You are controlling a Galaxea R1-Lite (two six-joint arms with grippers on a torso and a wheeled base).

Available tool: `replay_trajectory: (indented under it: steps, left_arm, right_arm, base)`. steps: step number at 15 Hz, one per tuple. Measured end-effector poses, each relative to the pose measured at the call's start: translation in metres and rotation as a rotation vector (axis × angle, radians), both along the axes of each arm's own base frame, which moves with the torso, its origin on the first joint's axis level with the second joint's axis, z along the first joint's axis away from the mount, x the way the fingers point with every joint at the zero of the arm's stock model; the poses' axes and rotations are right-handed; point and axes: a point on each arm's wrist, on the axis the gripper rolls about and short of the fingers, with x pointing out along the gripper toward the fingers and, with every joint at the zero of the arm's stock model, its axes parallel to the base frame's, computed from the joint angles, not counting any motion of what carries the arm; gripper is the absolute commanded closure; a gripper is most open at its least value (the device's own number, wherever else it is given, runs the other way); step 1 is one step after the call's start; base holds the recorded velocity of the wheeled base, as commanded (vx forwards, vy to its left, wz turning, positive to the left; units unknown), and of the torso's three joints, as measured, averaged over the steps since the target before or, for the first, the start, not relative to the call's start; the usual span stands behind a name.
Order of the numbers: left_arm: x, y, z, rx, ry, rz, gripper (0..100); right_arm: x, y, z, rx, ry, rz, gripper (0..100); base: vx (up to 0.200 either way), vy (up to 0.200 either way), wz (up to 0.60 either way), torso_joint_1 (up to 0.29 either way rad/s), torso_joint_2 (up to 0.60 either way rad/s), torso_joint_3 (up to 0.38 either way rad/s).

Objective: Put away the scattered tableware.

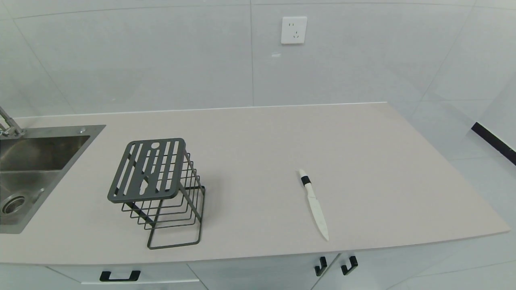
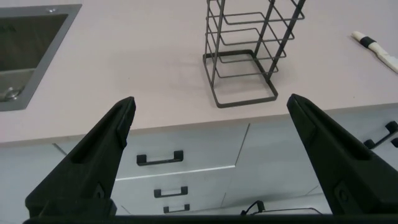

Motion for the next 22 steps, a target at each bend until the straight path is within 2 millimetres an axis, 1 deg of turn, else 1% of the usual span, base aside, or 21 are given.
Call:
replay_trajectory:
  steps: [5, 7, 10, 13, 16, 17, 19, 20, 22]
  left_arm:
    - [0.0, 0.0, 0.0, 0.006, -0.001, 0.0, 0]
    - [0.0, 0.0, 0.0, 0.001, 0.0, 0.0, 0]
    - [0.0, 0.0, 0.0, 0.0, 0.001, 0.0, 0]
    - [0.0, 0.0, 0.0, 0.0, 0.001, 0.001, 0]
    - [0.0, 0.0, 0.0, 0.008, 0.001, -0.001, 0]
    - [0.0, 0.0, 0.0, 0.009, 0.001, -0.001, 0]
    - [0.0, 0.0, 0.0, 0.009, 0.001, -0.001, 0]
    - [0.0, 0.0, 0.0, 0.009, 0.001, -0.002, 0]
    - [0.0, 0.0, 0.0, 0.008, 0.001, -0.003, 0]
  right_arm:
    - [0.0, 0.0, 0.0, -0.012, -0.001, 0.005, 0]
    - [0.0, 0.001, 0.001, -0.07, -0.007, 0.051, 0]
    - [0.0, 0.001, 0.001, -0.045, -0.009, 0.054, 0]
    - [0.0, 0.003, 0.004, -0.059, -0.05, 0.118, 0]
    - [-0.006, 0.004, 0.034, -0.099, -0.342, 0.148, 0]
    - [-0.008, 0.005, 0.038, -0.117, -0.393, 0.198, 0]
    - [-0.011, 0.008, 0.047, -0.15, -0.415, 0.358, 0]
    - [-0.011, 0.01, 0.053, -0.155, -0.396, 0.411, 0]
    - [-0.008, 0.012, 0.075, -0.158, -0.343, 0.475, 0]
  base:
    - [0.0, 0.0, 0.0, 0.0, 0.0, 0.0]
    - [0.0, 0.0, 0.0, 0.0, 0.0, 0.0]
    - [0.0, 0.0, 0.0, 0.0, 0.0, 0.0]
    - [0.0, 0.0, 0.0, 0.0, 0.0, 0.0]
    - [0.0, 0.0, 0.0, 0.0, 0.0, 0.0]
    - [0.0, 0.0, 0.0, 0.0, 0.0, 0.0]
    - [0.0, 0.0, 0.0, 0.0, 0.0, 0.0]
    - [0.0, 0.0, 0.0, 0.0, 0.0, 0.0]
    - [0.0, 0.0, 0.0, 0.0, 0.0, 0.0]
